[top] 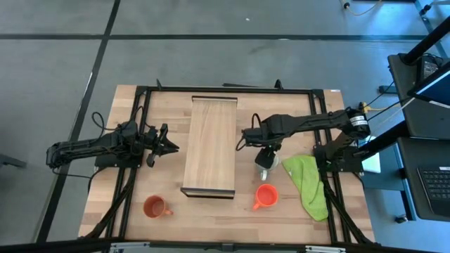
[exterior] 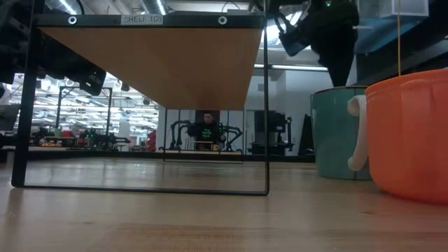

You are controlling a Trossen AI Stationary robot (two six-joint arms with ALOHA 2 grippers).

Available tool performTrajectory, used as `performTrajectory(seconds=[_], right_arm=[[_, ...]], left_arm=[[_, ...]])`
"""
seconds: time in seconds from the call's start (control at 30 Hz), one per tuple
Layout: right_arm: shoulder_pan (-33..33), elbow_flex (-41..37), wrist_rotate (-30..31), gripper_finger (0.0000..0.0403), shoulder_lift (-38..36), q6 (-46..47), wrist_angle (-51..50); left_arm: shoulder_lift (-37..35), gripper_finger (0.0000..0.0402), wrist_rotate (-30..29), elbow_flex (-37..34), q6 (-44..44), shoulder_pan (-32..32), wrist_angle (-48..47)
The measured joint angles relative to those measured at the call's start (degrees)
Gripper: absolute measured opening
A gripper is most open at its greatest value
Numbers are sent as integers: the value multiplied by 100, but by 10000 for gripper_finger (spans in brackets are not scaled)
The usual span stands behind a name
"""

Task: Stack small to large cups/mugs on shelf
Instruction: Put the blue mug on the shelf

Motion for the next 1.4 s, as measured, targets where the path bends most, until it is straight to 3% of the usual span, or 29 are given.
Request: performTrajectory(seconds=[0.27,0.43,0.83,1.4], right_arm=[[63,-437,29,196,-59,-4,458],[58,-471,538,190,-19,34,422],[166,-462,290,172,-217,114,572],[19,-660,585,172,-358,-94,287]], left_arm=[[0,50,0,0,0,0,0],[-1,50,1,1,0,1,-1],[0,50,2,0,0,2,-1],[-2,50,1,1,0,1,0]])
